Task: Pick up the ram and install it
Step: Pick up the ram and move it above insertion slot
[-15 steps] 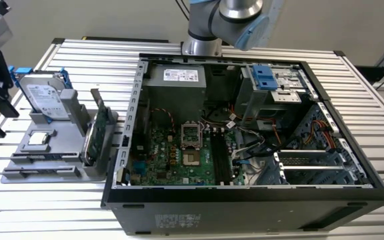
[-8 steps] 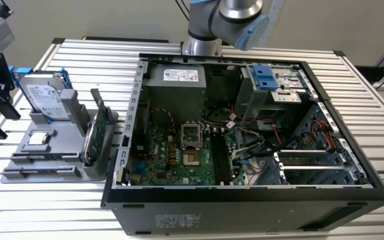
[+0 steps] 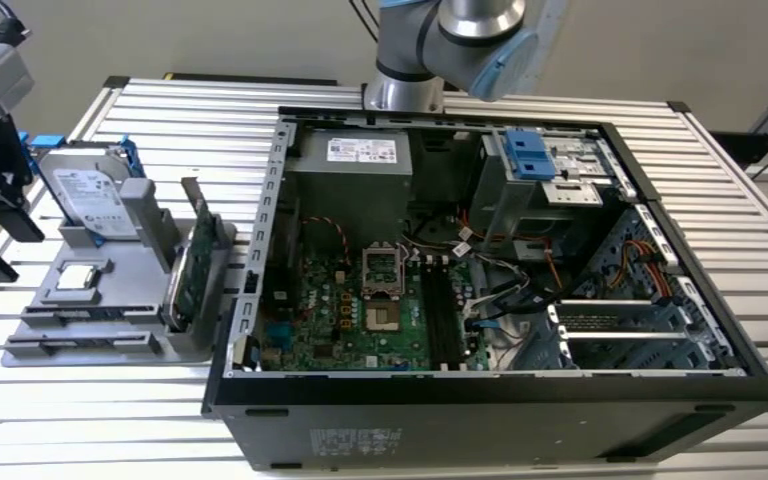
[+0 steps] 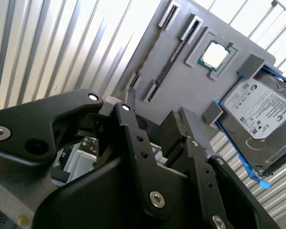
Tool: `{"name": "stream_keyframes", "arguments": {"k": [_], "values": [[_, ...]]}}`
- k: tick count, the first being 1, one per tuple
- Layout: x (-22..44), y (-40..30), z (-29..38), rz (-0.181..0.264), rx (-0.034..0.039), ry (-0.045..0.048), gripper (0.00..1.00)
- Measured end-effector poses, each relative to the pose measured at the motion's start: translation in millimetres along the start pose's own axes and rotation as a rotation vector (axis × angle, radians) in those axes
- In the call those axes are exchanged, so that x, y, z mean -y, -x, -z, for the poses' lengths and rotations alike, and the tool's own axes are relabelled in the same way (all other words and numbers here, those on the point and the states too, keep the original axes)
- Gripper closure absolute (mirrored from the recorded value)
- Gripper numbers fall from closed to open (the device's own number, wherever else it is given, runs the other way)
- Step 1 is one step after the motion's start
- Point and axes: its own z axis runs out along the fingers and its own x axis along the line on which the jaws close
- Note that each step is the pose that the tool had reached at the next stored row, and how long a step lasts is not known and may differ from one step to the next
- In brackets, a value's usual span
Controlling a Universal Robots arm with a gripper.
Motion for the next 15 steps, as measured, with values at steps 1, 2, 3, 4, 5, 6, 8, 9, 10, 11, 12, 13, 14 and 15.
{"name": "stream_keyframes", "arguments": {"k": [1,2,3,4,5,6,8,9,10,11,12,13,14,15], "values": [[0.0,0.0,-0.6,0.0,0.0,0.0001,0.0],[0.1,0.0,-1.2,0.0,0.0,0.0,0.0],[0.1,0.0,-1.8,0.0,0.0,0.0,0.0],[0.1,0.0,-2.5,0.0,0.0,0.0,0.0],[0.1,0.0,-3.2,0.0,0.0001,0.0,0.0],[0.1,0.0,-3.9,0.0,0.0,0.0001,0.0],[0.2,0.0,-5.4,0.0,0.0001,0.0,0.0],[0.2,0.0,-6.1,0.0,0.0001,0.0,0.0],[0.2,0.0,-6.8,0.0,0.0,0.0,0.0],[0.2,0.0,-7.6,0.0,0.0,0.0,0.0],[0.3,0.0,-8.4,0.0,-0.0001,0.0001,0.0],[0.3,0.0,-9.1,0.0,0.0,0.0,0.0],[0.3,0.0,-10.0,0.0,0.0,0.0001,0.0],[0.3,0.0,-10.7,0.0,-0.0001,0.0001,0.0]]}}
